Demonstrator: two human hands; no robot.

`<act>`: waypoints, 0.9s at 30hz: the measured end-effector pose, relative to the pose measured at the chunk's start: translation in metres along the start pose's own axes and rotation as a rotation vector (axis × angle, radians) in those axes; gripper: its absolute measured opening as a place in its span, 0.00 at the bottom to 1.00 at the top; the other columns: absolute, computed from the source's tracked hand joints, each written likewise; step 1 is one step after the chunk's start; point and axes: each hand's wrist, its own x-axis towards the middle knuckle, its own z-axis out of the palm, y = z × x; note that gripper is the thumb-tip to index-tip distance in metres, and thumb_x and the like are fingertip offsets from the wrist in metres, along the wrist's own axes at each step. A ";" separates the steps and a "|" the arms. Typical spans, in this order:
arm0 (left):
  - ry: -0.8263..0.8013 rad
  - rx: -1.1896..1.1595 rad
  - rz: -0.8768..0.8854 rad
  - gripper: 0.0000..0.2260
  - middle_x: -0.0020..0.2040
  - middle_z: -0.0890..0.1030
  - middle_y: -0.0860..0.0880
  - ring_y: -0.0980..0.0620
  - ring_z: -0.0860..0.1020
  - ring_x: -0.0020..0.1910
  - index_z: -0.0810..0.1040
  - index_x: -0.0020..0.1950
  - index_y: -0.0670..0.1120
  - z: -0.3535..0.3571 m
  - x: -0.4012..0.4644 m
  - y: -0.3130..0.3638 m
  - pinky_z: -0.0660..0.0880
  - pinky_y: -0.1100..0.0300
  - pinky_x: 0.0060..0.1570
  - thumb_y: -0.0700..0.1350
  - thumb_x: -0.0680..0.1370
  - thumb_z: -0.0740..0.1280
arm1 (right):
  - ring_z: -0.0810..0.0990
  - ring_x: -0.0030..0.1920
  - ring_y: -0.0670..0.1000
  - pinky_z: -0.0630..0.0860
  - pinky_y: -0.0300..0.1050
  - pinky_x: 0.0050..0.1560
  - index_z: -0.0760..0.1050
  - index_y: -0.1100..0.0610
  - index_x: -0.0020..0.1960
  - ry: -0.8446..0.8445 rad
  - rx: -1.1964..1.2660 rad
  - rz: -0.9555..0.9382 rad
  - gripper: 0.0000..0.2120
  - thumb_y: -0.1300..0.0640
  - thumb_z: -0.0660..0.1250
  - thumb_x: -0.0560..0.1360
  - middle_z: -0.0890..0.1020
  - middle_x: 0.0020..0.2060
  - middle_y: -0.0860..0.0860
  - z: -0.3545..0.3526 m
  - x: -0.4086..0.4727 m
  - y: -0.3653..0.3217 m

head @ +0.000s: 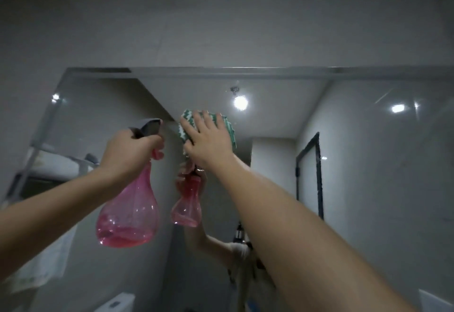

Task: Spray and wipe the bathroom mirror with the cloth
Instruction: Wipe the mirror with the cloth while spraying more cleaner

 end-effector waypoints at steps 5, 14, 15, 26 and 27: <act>-0.062 0.016 0.027 0.11 0.42 0.83 0.39 0.37 0.81 0.47 0.80 0.36 0.47 0.033 -0.006 0.010 0.76 0.36 0.51 0.49 0.59 0.64 | 0.47 0.76 0.53 0.44 0.55 0.73 0.46 0.46 0.77 -0.004 -0.026 0.003 0.27 0.46 0.47 0.80 0.50 0.77 0.51 -0.010 -0.016 0.051; -0.185 -0.084 -0.022 0.11 0.42 0.83 0.39 0.43 0.82 0.40 0.81 0.40 0.39 0.153 -0.070 0.035 0.76 0.54 0.36 0.45 0.64 0.66 | 0.50 0.76 0.53 0.44 0.54 0.73 0.47 0.45 0.77 0.071 -0.021 0.308 0.27 0.44 0.46 0.80 0.51 0.77 0.52 -0.014 -0.139 0.225; -0.205 -0.106 -0.025 0.06 0.40 0.83 0.41 0.49 0.82 0.35 0.81 0.39 0.40 0.168 -0.079 0.037 0.75 0.59 0.30 0.42 0.68 0.67 | 0.52 0.76 0.54 0.46 0.55 0.73 0.48 0.45 0.77 0.088 -0.029 0.346 0.28 0.43 0.45 0.78 0.52 0.77 0.52 -0.013 -0.158 0.243; -0.262 -0.165 -0.028 0.06 0.34 0.80 0.45 0.58 0.77 0.25 0.79 0.38 0.44 0.216 -0.118 0.048 0.74 0.63 0.29 0.36 0.72 0.65 | 0.50 0.75 0.58 0.45 0.58 0.73 0.46 0.51 0.78 0.159 0.030 0.619 0.28 0.48 0.48 0.80 0.52 0.76 0.57 0.004 -0.215 0.229; -0.248 -0.145 -0.029 0.06 0.35 0.81 0.44 0.57 0.77 0.26 0.80 0.39 0.44 0.205 -0.114 0.045 0.73 0.64 0.28 0.36 0.72 0.65 | 0.50 0.75 0.58 0.45 0.58 0.73 0.46 0.51 0.78 0.156 0.028 0.599 0.27 0.48 0.48 0.80 0.52 0.76 0.57 0.006 -0.209 0.214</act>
